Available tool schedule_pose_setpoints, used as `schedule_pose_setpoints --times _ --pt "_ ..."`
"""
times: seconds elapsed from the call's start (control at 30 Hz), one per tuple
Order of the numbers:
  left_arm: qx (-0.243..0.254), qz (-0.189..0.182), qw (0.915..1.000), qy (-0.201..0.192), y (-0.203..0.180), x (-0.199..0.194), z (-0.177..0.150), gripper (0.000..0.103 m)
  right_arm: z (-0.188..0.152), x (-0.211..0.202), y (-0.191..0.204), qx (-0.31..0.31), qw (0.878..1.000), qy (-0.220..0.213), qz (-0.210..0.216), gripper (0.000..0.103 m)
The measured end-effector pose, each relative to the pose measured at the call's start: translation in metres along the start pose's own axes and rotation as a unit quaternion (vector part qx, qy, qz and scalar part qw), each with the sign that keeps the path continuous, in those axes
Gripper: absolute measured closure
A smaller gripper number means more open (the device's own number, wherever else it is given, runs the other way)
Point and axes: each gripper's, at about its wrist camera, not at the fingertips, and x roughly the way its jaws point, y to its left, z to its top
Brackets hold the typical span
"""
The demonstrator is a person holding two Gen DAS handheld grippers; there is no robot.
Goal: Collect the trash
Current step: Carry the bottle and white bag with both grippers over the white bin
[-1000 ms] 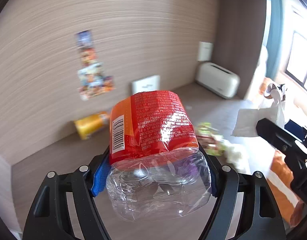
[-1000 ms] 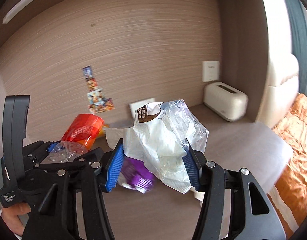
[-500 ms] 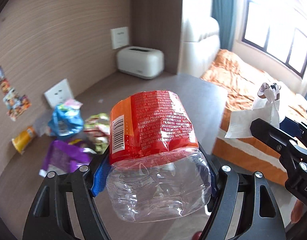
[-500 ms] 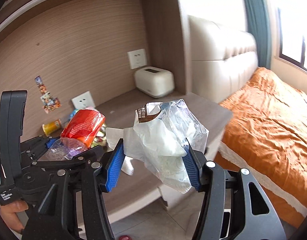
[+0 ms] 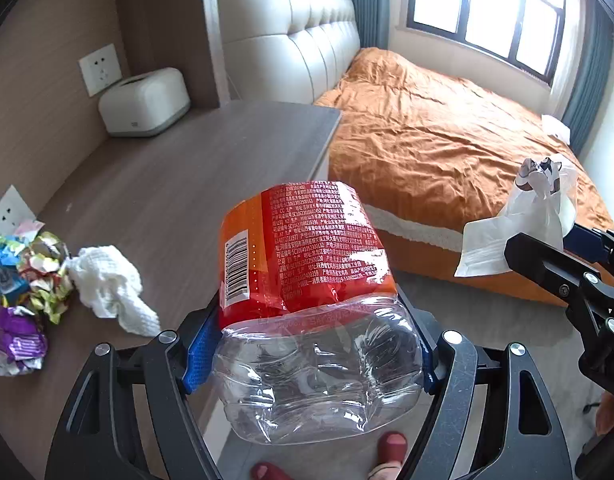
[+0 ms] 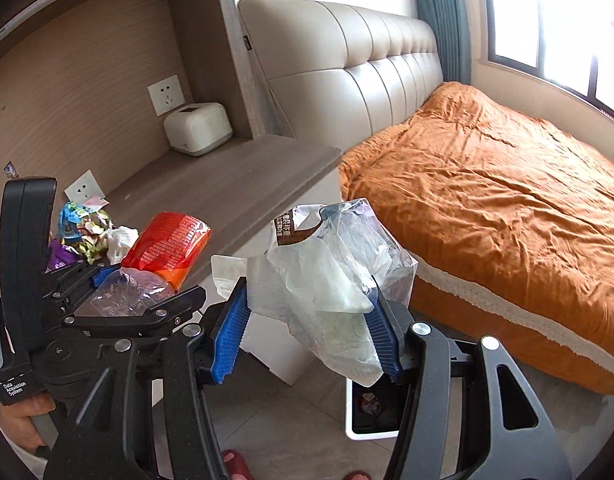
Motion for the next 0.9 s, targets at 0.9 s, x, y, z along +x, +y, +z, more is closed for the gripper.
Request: schedule_pose_setpoints --times 0.9 --pt "0.098 -0.095 0.9866 0.089 -0.137 0.215 -0.087 0.028 -0.133 0.149 -0.141 0.083 0.989 0.122 -0.01 0.045"
